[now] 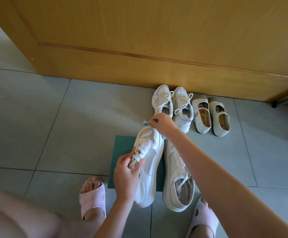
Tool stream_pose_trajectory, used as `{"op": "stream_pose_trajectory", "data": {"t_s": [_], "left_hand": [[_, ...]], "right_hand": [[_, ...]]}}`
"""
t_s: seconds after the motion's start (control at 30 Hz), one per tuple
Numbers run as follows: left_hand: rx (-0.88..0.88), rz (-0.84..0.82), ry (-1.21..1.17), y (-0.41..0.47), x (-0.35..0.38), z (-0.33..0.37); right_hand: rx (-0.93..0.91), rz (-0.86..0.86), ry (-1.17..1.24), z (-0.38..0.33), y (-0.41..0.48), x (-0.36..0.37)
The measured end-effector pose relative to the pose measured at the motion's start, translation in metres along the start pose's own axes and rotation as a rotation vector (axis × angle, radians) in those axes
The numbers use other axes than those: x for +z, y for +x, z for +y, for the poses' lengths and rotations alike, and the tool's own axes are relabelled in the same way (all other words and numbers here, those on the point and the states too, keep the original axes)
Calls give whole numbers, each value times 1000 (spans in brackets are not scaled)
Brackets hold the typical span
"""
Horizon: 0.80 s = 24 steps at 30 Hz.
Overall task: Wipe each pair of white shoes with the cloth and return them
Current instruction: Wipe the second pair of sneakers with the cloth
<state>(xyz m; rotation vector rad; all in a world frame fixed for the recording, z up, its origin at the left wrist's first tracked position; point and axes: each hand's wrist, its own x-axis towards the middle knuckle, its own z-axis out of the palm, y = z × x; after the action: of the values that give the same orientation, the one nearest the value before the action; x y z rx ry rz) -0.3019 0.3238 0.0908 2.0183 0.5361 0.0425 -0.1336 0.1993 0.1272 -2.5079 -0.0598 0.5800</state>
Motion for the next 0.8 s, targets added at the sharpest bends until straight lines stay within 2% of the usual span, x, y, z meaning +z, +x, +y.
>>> {"op": "stream_pose_trajectory", "data": {"t_s": [0.3, 0.47, 0.63, 0.73, 0.8], "left_hand": [[21, -23, 62, -3, 1, 1], [20, -15, 68, -4, 2, 2], [21, 18, 77, -6, 3, 3], [56, 50, 83, -10, 6, 3], [41, 77, 87, -8, 6, 3]], "right_hand": [[35, 244, 216, 23, -37, 10], [95, 286, 309, 21, -60, 15], [96, 221, 322, 15, -86, 8], [59, 311, 362, 6, -67, -11], [6, 301, 288, -4, -44, -16]]}}
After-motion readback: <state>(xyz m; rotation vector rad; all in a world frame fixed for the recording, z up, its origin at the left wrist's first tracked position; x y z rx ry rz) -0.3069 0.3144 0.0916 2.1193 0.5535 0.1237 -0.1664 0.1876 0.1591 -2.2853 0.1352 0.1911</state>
